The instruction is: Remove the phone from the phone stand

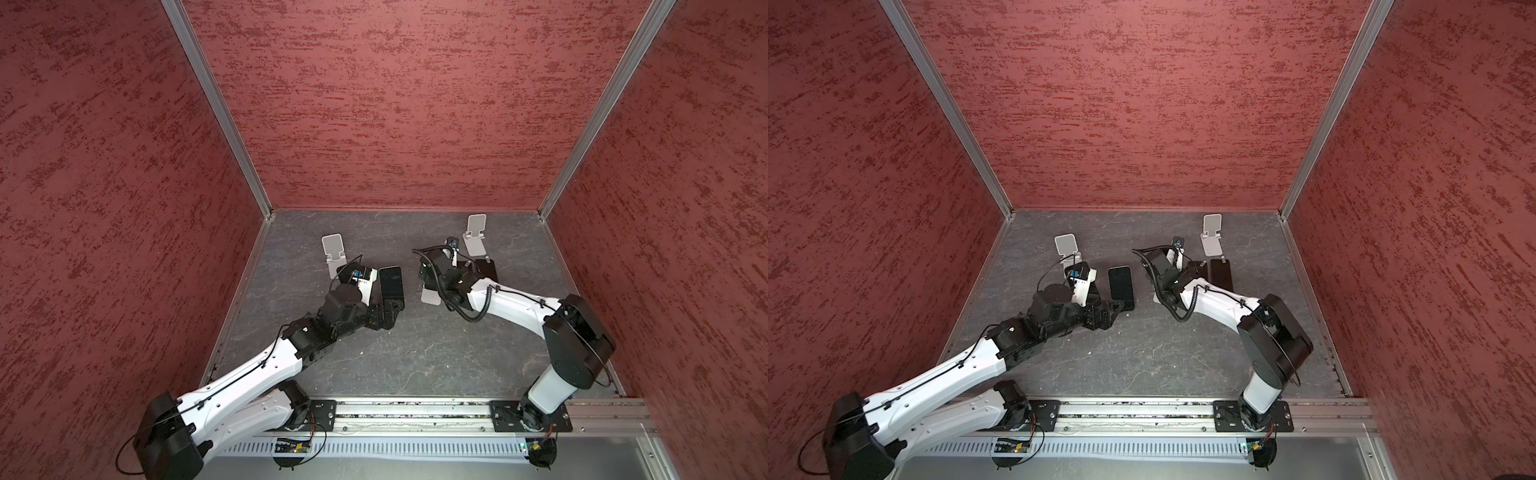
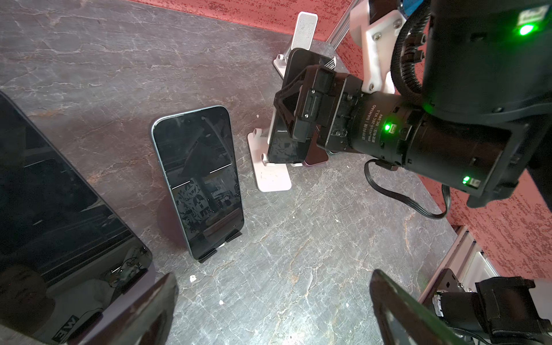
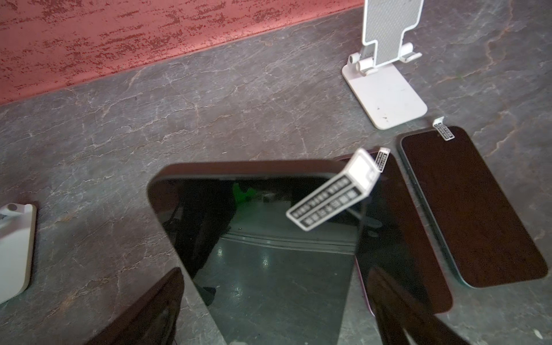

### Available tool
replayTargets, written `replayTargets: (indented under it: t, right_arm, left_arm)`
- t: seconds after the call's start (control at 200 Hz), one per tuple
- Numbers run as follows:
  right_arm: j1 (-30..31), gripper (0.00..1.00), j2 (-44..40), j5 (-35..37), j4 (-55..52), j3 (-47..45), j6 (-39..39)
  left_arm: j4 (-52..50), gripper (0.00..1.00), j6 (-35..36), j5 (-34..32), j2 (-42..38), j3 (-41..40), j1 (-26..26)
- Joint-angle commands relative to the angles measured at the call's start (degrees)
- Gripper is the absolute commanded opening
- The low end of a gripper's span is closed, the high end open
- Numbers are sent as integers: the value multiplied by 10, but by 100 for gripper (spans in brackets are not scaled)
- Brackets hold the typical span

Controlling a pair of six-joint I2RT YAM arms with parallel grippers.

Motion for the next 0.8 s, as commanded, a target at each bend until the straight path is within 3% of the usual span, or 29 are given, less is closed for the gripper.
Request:
replayTargets:
  t: [0.0,0.797]
  right_arm:
    - [4,95,7,34,13,13,19]
    - [11,79,27,68,26,9,17]
  left_arm:
    - [11,100,15,7,-8,-5,5]
    - [10,100,12,19,-8,-15,20]
